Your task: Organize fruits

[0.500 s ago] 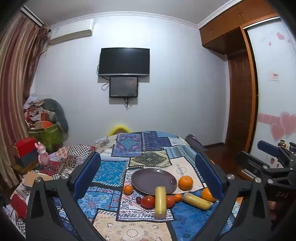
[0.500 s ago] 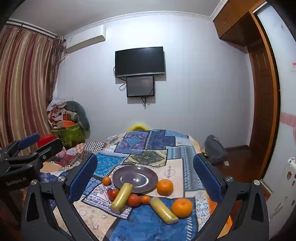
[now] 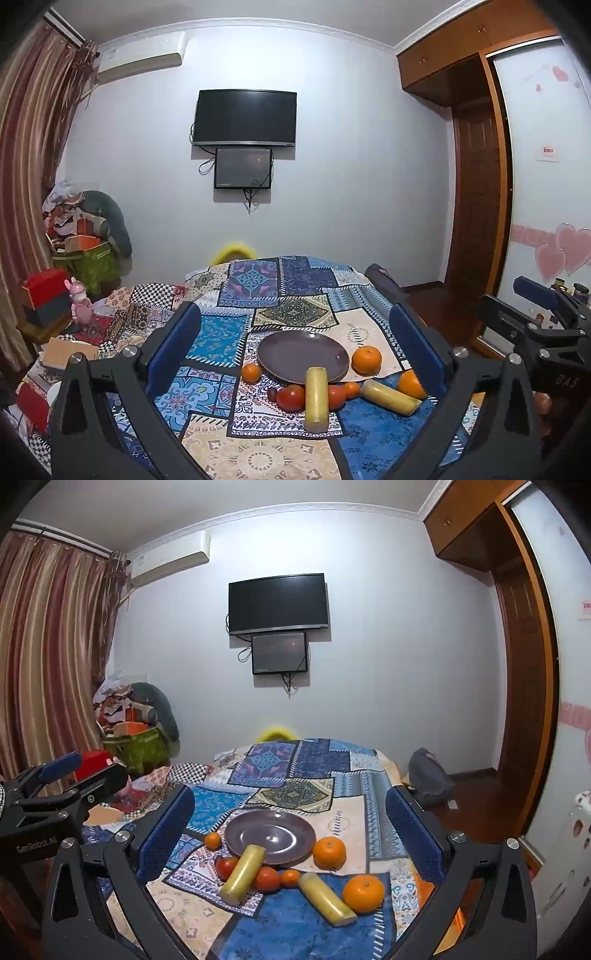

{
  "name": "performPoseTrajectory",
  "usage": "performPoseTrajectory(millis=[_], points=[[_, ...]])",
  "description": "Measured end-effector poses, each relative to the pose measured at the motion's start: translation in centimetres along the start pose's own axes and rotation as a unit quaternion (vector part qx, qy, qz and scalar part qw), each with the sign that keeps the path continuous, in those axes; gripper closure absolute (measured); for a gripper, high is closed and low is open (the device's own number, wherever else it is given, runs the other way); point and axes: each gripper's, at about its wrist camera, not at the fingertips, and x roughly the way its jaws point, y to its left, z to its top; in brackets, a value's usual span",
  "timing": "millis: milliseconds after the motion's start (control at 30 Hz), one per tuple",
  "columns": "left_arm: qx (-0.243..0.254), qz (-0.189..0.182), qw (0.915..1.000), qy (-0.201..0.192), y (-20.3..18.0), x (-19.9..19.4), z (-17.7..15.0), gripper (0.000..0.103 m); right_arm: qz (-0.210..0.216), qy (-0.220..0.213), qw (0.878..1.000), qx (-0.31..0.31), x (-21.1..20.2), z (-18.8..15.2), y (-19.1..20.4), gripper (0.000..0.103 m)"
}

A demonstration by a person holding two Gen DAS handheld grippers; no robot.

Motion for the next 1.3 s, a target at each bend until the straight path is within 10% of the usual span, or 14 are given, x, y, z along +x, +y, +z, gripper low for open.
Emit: performPoseTrajectory(millis=[1300], points=[[0.002, 0.000, 1.0000, -0.006, -0.62, 0.00, -0.31, 0.000, 0.008, -0.008, 1.000, -0.002, 0.15, 0.02, 0.02, 0.000]])
